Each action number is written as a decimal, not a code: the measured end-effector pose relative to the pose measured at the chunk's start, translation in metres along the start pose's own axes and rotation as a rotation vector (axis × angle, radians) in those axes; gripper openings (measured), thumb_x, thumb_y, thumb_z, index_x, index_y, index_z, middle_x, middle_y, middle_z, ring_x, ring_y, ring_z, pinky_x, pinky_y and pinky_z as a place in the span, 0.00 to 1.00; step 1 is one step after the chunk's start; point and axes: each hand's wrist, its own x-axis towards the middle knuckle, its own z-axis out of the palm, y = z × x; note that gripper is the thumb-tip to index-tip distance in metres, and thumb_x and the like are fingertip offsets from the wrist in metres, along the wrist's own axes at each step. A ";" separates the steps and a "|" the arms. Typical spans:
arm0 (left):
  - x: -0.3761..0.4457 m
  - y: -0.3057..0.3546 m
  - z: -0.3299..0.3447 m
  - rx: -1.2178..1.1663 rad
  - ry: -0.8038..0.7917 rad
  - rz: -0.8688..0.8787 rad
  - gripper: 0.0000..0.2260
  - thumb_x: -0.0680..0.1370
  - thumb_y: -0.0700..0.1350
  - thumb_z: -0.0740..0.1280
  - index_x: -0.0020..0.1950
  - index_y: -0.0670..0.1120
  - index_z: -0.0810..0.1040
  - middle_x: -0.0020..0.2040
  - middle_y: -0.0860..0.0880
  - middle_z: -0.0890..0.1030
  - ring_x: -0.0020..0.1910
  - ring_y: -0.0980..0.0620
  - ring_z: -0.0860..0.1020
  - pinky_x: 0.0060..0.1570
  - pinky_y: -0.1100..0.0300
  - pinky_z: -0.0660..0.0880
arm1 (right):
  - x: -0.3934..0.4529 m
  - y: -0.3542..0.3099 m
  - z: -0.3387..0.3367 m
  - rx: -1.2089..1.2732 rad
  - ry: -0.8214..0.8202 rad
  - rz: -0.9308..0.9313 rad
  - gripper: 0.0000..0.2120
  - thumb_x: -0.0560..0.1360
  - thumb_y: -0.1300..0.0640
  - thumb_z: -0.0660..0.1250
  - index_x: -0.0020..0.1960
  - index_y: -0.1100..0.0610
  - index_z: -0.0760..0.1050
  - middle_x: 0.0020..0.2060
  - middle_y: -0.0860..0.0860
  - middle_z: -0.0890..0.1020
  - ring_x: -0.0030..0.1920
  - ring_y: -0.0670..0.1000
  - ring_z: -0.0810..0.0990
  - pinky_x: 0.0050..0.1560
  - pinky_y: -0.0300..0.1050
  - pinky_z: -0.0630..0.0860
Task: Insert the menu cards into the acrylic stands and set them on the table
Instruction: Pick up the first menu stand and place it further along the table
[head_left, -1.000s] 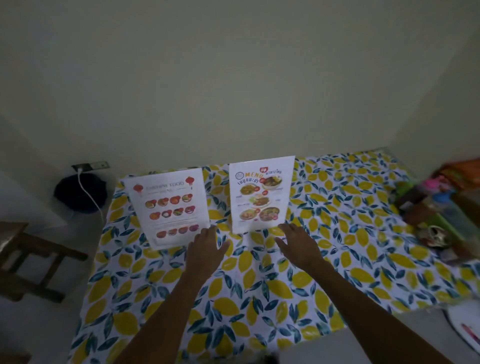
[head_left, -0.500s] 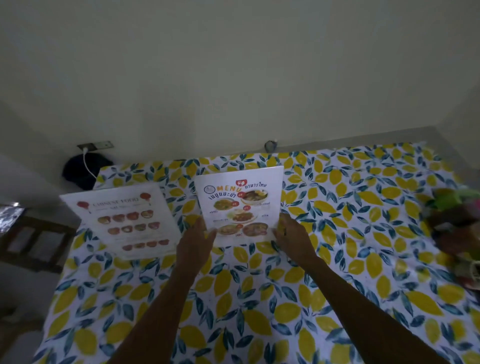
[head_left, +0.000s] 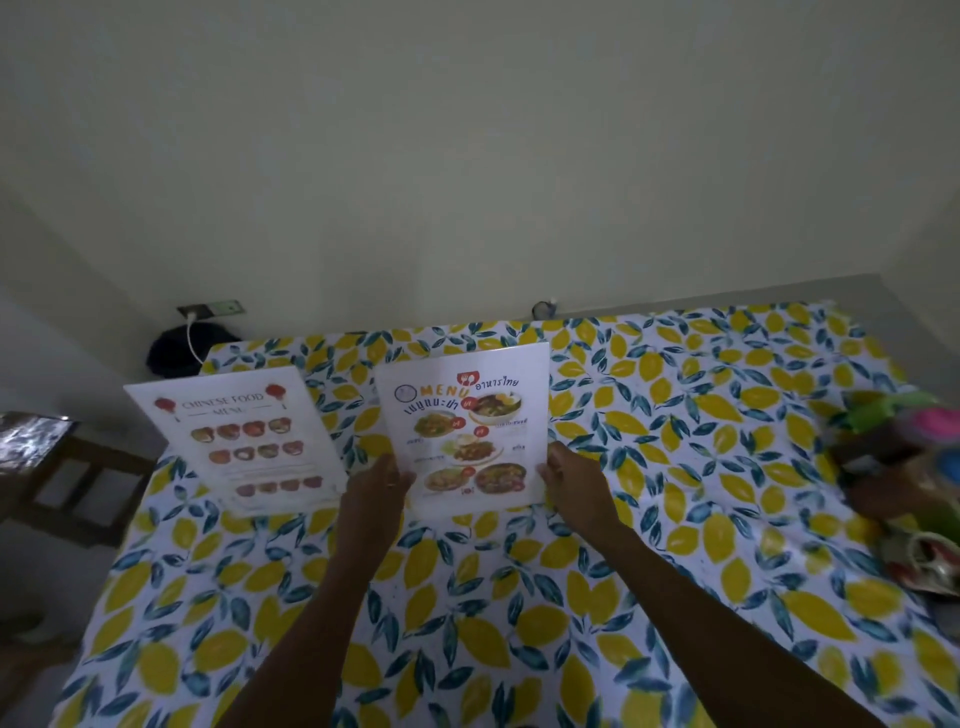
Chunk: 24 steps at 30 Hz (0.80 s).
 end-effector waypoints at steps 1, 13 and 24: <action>-0.007 0.004 -0.001 0.011 0.015 0.015 0.08 0.80 0.49 0.66 0.49 0.45 0.75 0.45 0.43 0.83 0.45 0.41 0.82 0.41 0.50 0.78 | -0.007 0.001 -0.006 -0.003 -0.016 0.014 0.11 0.78 0.57 0.64 0.39 0.46 0.69 0.29 0.43 0.72 0.30 0.42 0.70 0.31 0.43 0.65; -0.076 0.117 0.023 -0.125 0.017 0.276 0.08 0.78 0.46 0.70 0.48 0.40 0.79 0.41 0.45 0.84 0.39 0.44 0.82 0.36 0.57 0.72 | -0.090 0.036 -0.150 -0.137 0.127 -0.047 0.10 0.79 0.55 0.64 0.55 0.60 0.77 0.41 0.57 0.83 0.40 0.56 0.81 0.37 0.45 0.72; -0.045 0.297 0.058 -0.246 -0.009 0.510 0.11 0.78 0.47 0.69 0.56 0.43 0.82 0.51 0.44 0.87 0.43 0.46 0.84 0.44 0.51 0.81 | -0.045 0.079 -0.331 -0.260 0.273 -0.056 0.12 0.77 0.58 0.65 0.58 0.63 0.76 0.48 0.61 0.84 0.47 0.62 0.82 0.44 0.50 0.77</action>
